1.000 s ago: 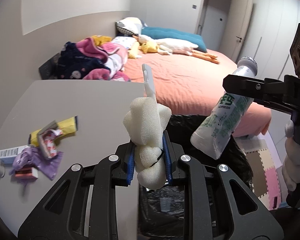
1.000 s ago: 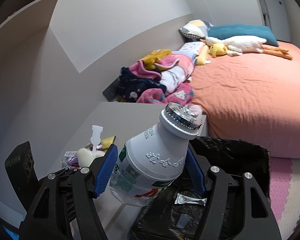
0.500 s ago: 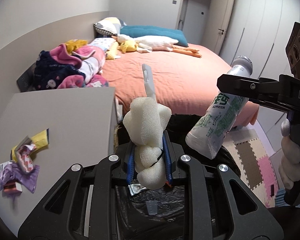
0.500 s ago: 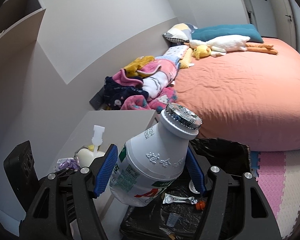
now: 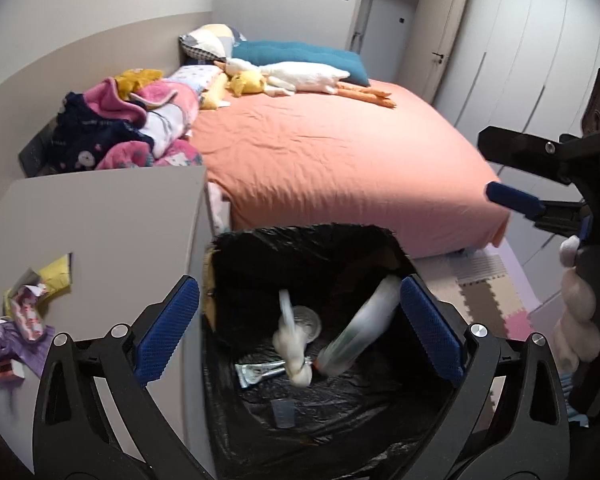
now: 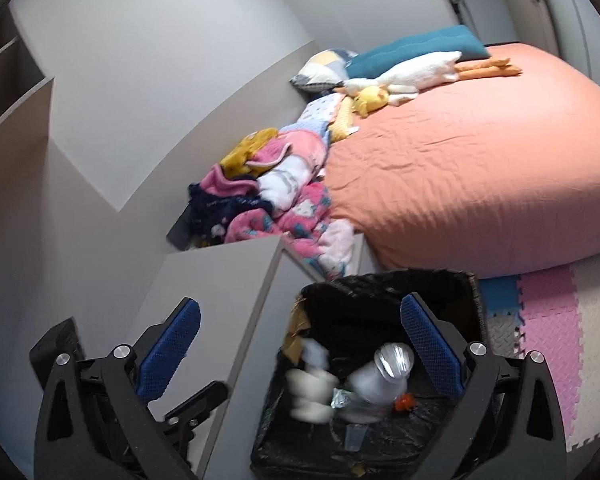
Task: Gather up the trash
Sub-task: 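Move both open tools back over the table trash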
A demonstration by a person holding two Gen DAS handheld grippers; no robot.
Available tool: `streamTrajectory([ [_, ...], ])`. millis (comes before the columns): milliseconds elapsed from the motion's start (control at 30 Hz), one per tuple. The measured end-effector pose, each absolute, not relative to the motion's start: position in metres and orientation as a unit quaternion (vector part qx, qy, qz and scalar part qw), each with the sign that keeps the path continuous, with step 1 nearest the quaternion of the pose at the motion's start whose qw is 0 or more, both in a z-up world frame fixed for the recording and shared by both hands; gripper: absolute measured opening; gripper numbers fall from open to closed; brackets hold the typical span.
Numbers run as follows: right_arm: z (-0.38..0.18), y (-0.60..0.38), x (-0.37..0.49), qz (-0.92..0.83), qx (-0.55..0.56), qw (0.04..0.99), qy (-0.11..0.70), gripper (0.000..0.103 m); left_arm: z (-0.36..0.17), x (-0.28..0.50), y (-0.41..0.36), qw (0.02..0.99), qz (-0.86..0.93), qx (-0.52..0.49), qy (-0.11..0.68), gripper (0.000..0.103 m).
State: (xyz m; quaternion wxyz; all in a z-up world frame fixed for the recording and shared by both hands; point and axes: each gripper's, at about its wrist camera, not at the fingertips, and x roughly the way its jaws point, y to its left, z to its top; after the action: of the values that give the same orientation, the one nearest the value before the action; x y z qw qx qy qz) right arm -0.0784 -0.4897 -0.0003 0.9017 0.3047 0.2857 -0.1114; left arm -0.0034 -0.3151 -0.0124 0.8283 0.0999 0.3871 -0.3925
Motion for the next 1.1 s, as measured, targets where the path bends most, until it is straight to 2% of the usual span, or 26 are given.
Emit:
streamTrajectory([
  [400, -0.008, -0.482, -0.066, -0.098, 0.303, 0.897, 0.307, 0.1, -0.014, 0.0, -0.29, 0.842, -0.356, 0.095, 0.394, 0.097],
  [1100, -0.018, -0.404, -0.012, -0.025, 0.268, 0.896, 0.352, 0.1, -0.018, 0.012, -0.206, 0.874, -0.27, 0.069, 0.398, 0.097],
])
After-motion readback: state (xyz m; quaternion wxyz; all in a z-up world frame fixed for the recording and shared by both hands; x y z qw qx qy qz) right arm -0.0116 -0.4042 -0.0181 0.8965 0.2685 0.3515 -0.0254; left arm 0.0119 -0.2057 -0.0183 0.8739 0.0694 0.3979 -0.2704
